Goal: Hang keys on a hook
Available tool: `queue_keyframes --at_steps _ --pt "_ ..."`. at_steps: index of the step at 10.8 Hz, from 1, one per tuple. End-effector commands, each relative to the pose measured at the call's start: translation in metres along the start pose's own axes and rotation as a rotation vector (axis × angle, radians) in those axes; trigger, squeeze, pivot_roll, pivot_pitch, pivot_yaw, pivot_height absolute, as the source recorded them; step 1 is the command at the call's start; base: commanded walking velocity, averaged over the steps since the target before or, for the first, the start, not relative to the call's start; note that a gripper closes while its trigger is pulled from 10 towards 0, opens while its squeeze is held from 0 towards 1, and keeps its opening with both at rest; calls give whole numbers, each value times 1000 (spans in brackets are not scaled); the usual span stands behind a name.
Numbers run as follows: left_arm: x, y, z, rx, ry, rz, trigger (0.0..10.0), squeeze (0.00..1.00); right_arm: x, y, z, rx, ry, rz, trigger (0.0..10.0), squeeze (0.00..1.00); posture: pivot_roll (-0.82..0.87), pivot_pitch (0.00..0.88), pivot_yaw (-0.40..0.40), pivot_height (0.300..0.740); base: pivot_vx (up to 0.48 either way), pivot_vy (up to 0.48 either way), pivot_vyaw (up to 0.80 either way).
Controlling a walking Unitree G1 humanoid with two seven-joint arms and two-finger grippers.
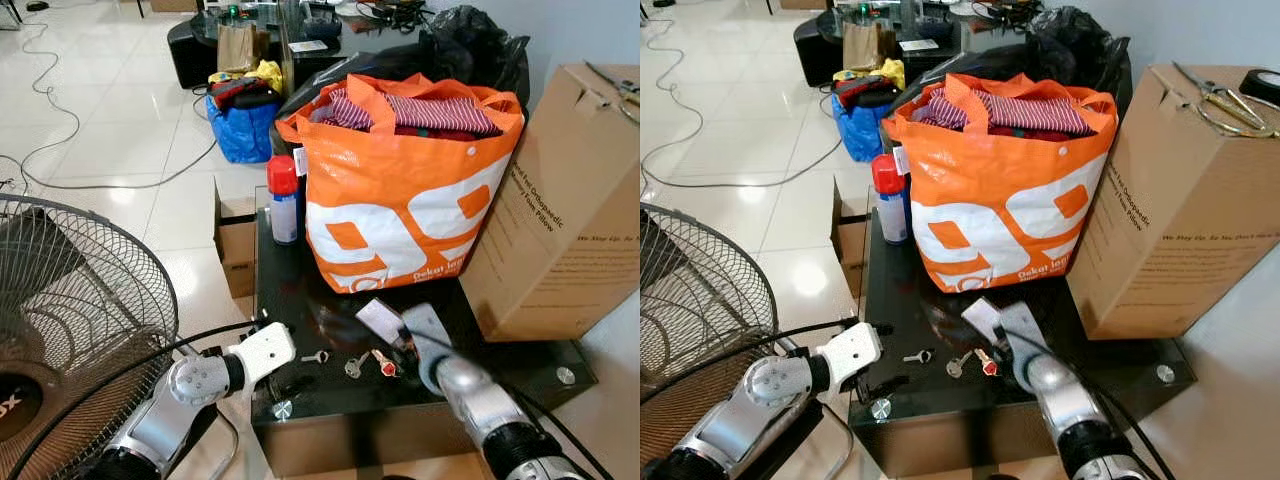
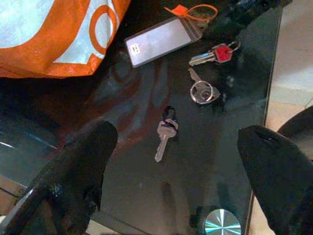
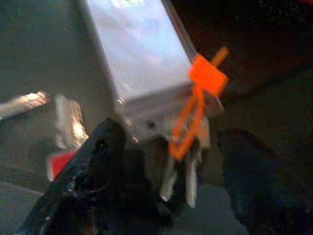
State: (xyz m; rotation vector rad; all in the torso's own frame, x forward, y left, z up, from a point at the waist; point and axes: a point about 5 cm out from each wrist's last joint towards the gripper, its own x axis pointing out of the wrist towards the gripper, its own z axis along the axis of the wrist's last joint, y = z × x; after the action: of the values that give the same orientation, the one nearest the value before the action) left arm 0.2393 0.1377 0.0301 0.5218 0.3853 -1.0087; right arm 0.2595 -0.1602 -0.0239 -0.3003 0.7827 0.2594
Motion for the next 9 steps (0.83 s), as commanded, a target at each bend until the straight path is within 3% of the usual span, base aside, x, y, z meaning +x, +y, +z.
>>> queue_keyframes --at_steps 1,3,9 --pt "-3 5 3 4 -11 6 10000 0 1 -7 5 30 -10 -25 0 0 -153 0 1 740 0 0 0" --pt "-2 4 4 10 -3 -8 10000 0 2 -9 3 97 -25 -36 0 0 -155 0 5 740 0 0 0" --pt "3 6 9 12 -13 -22 10000 0 5 -8 8 128 -48 0 0 0 -163 0 -4 740 0 0 0"
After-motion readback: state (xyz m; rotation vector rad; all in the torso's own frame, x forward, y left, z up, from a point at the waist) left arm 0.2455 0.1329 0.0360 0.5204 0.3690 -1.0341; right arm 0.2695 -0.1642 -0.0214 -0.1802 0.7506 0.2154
